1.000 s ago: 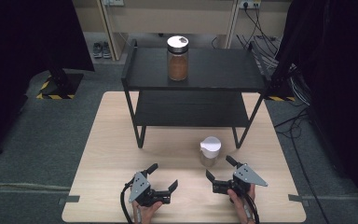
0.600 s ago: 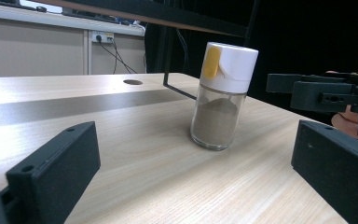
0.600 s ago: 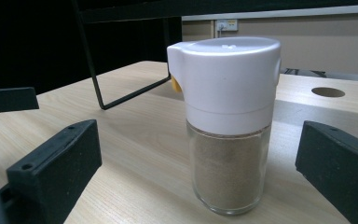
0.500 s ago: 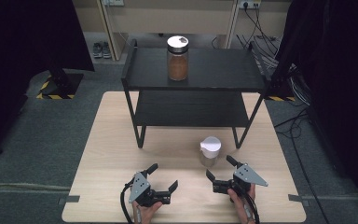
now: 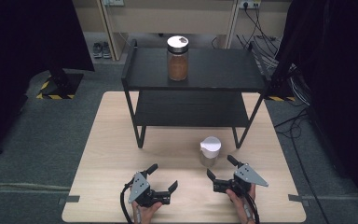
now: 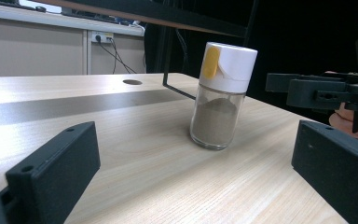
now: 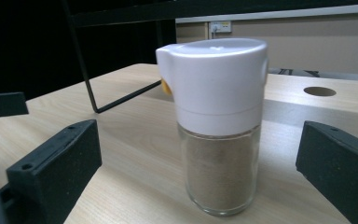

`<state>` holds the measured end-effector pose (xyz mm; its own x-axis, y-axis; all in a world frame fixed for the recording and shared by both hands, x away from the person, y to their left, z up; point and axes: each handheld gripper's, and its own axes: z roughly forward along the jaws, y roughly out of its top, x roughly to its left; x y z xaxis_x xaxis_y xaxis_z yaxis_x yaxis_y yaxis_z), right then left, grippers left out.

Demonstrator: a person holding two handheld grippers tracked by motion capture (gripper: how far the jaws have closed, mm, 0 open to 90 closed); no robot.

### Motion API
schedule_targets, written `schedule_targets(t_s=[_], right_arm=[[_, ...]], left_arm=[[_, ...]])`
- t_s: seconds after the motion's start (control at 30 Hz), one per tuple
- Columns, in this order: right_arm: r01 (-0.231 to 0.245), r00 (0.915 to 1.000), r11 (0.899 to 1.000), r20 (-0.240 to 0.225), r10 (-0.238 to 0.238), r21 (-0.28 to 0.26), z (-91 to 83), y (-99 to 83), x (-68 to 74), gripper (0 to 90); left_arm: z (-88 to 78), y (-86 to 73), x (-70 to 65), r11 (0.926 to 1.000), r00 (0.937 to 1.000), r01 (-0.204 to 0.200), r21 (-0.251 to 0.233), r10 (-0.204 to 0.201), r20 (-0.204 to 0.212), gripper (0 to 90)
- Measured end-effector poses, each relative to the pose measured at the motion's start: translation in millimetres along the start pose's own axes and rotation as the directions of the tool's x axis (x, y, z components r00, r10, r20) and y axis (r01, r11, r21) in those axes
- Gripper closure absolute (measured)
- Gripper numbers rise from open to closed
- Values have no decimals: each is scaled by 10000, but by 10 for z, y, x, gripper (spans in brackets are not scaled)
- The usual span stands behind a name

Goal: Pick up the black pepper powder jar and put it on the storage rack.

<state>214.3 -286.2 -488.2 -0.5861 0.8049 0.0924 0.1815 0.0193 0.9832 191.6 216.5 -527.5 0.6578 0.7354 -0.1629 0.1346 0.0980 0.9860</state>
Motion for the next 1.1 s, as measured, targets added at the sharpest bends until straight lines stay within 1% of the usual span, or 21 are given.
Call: schedule_targets(t_s=[0.1,0.23,0.43,1.0,1.1], right_arm=[[-53,9999,10000,105,54,-52,0,-12,-10,4],[-214,9997,9996,117,216,-199,8,-29,-17,4],[-66,9997,9998,239,70,-167,51,-25,-9,4],[131,9976,9996,676,-115,-237,156,-19,14,4],[125,9977,9996,662,-109,-242,174,-16,14,4]], left_arm=[[-3,-3,3,10000,10000,23,-10,-23,14,3],[-3,-4,1,10000,10000,7,-24,-7,19,3],[-14,-15,4,9999,10000,4,-106,-3,42,3],[-18,-26,1,9998,10000,-1,-188,3,61,3],[-19,-26,0,9998,10000,8,-193,-7,48,3]])
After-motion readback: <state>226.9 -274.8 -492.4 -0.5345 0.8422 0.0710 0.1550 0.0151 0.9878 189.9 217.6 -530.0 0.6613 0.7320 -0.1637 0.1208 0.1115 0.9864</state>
